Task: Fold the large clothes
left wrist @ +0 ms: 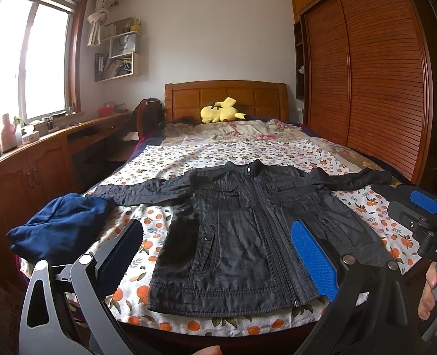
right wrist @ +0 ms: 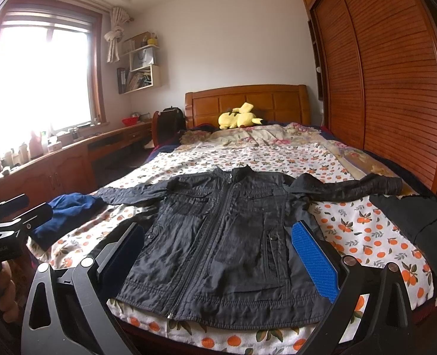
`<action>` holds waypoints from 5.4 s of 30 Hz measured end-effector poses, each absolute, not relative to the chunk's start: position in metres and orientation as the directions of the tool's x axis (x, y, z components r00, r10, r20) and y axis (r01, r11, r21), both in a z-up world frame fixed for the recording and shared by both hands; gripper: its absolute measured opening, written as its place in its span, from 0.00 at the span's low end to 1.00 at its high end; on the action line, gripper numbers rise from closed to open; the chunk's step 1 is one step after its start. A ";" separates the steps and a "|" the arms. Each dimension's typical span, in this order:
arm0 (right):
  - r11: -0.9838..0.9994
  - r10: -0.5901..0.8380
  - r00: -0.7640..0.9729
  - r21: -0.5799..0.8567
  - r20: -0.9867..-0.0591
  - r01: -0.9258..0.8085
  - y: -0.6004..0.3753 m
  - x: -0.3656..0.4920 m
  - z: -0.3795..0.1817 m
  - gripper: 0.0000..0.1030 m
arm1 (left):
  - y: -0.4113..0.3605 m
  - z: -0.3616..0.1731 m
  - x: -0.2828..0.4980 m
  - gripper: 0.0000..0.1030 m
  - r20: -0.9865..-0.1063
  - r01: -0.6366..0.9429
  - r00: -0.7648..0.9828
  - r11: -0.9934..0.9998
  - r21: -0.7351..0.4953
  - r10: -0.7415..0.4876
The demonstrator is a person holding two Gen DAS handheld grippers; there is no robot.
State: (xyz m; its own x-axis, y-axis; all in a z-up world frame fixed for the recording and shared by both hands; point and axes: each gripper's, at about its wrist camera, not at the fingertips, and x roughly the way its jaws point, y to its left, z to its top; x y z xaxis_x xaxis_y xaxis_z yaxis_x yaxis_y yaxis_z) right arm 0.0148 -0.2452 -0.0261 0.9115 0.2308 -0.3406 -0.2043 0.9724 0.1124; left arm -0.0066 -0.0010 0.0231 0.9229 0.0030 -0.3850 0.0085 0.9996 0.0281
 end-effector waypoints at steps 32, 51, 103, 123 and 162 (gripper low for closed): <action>0.973 0.231 0.912 0.111 -0.338 -0.205 -0.245 0.013 -0.026 0.94 | -0.001 0.027 -0.008 0.98 -0.379 0.005 0.925 1.000 0.030 0.006; 0.971 0.240 0.897 0.110 -0.371 -0.214 -0.238 0.029 -0.044 0.94 | 0.010 0.003 0.013 0.98 -0.432 -0.017 0.902 1.000 0.024 0.025; 0.869 0.447 0.744 0.045 -0.496 -0.492 -0.103 0.263 -0.133 0.94 | 0.172 -0.106 0.268 0.98 -0.667 -0.120 0.740 0.993 0.001 0.091; 0.869 0.464 0.713 0.112 -0.526 -0.483 -0.113 0.291 -0.142 0.94 | 0.223 -0.153 0.412 0.81 -0.774 -0.188 0.633 0.971 -0.144 0.007; 0.908 0.411 0.801 0.119 -0.436 -0.401 -0.168 0.287 -0.105 0.94 | 0.109 -0.069 0.454 0.01 -0.735 -0.075 0.678 0.993 -0.087 -0.013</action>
